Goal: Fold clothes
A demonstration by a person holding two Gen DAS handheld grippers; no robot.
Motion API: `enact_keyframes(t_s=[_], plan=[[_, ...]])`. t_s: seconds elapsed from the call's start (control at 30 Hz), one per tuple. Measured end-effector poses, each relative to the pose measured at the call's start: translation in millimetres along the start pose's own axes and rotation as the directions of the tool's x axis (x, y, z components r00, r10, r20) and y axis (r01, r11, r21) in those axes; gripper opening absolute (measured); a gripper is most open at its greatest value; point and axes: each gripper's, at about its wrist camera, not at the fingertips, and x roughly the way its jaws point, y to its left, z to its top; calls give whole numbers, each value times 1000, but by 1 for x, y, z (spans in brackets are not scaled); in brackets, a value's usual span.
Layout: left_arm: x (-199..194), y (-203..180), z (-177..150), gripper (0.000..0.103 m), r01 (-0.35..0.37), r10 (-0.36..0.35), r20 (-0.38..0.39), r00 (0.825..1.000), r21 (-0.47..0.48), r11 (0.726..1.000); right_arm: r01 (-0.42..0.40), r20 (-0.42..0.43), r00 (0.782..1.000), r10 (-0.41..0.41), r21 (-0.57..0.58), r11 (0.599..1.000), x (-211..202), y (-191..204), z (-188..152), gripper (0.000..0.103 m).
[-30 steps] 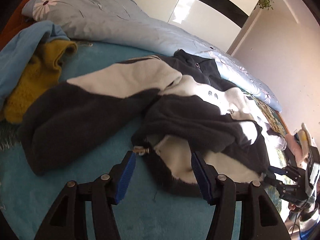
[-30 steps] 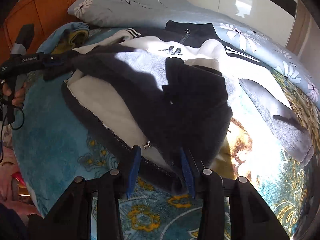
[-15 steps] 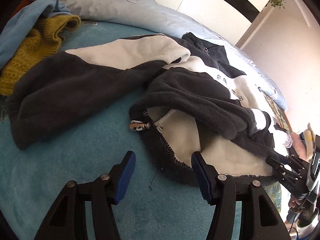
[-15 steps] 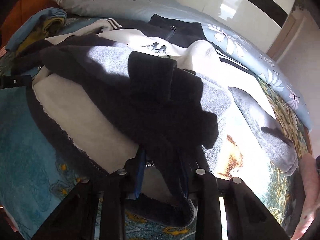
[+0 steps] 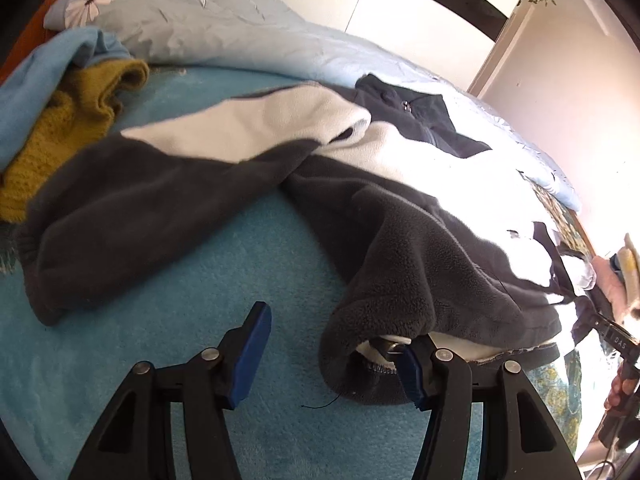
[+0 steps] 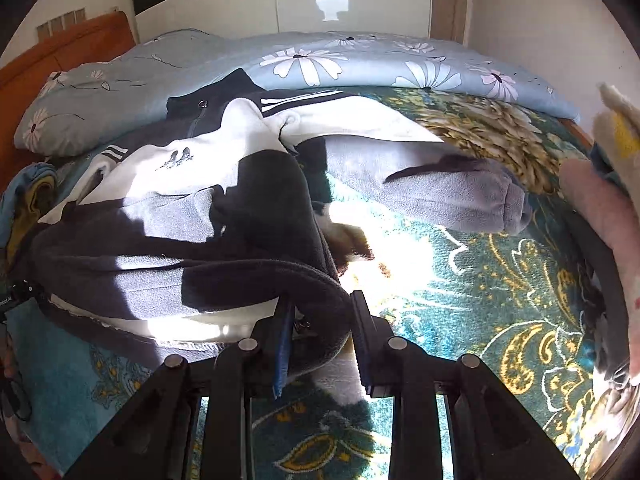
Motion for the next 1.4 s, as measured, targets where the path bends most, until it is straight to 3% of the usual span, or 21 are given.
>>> enact_keyframes(t_s=[0.1, 0.13, 0.23, 0.37, 0.47, 0.57, 0.6, 0.63, 0.73, 0.8, 0.93, 1.1, 1.3, 1.33, 1.37, 1.4], plan=[[-13, -7, 0, 60, -16, 13, 65, 998, 41, 999, -3, 9, 1000, 3, -3, 1000, -1, 4, -5, 30], [-16, -10, 0, 55, -22, 17, 78, 997, 56, 998, -3, 8, 1000, 3, -4, 1000, -1, 3, -4, 30], [-18, -18, 1, 18, -11, 5, 89, 996, 73, 997, -5, -1, 1000, 5, -11, 1000, 2, 0, -4, 30], [-35, -18, 2, 18, 35, -36, 127, 991, 8, 999, 3, -13, 1000, -3, -21, 1000, 5, 2, -6, 31], [-55, -12, -4, 17, 94, -87, 150, 985, -40, 995, -6, 34, 999, 6, -3, 1000, -11, 0, -6, 29], [-76, -3, -16, 17, 169, -154, 155, 976, -85, 982, -23, 60, 998, 23, 6, 1000, -25, -1, -11, 14], [-83, 0, -20, 17, 194, -177, 158, 972, -100, 976, -26, 54, 998, 26, 6, 1000, -26, -2, -14, 14], [-86, 3, -26, 17, 199, -181, 150, 972, -110, 974, -29, 48, 998, 29, 5, 1000, -26, -3, -18, 14], [-65, 12, -50, 17, 124, -116, 69, 991, -132, 983, -39, 30, 999, 39, 3, 999, -26, -5, -28, 14], [-50, 24, -63, 8, 104, -103, 18, 995, -195, 975, -45, 18, 999, 45, 1, 999, -27, -6, -35, 14], [-41, 37, -69, 8, 139, -141, 8, 990, -267, 954, -58, -6, 998, 58, -1, 998, -27, -9, -49, 14], [-48, 28, -63, 10, 134, -133, 18, 991, -197, 971, -90, -5, 996, 90, 11, 996, -36, -17, -52, 14], [-70, 38, -69, 14, 185, -187, 7, 982, -190, 964, -129, -2, 992, 130, 27, 991, -48, -28, -55, 14], [-77, 41, -69, 21, 198, -198, 18, 980, -191, 961, -136, -1, 991, 136, 30, 990, -50, -30, -55, 14], [-84, 44, -67, 37, 206, -202, 39, 979, -194, 959, -143, -1, 990, 143, 32, 989, -52, -32, -56, 16], [-90, 47, -64, 49, 204, -195, 62, 979, -201, 958, -149, 0, 989, 149, 35, 988, -54, -34, -56, 24]])
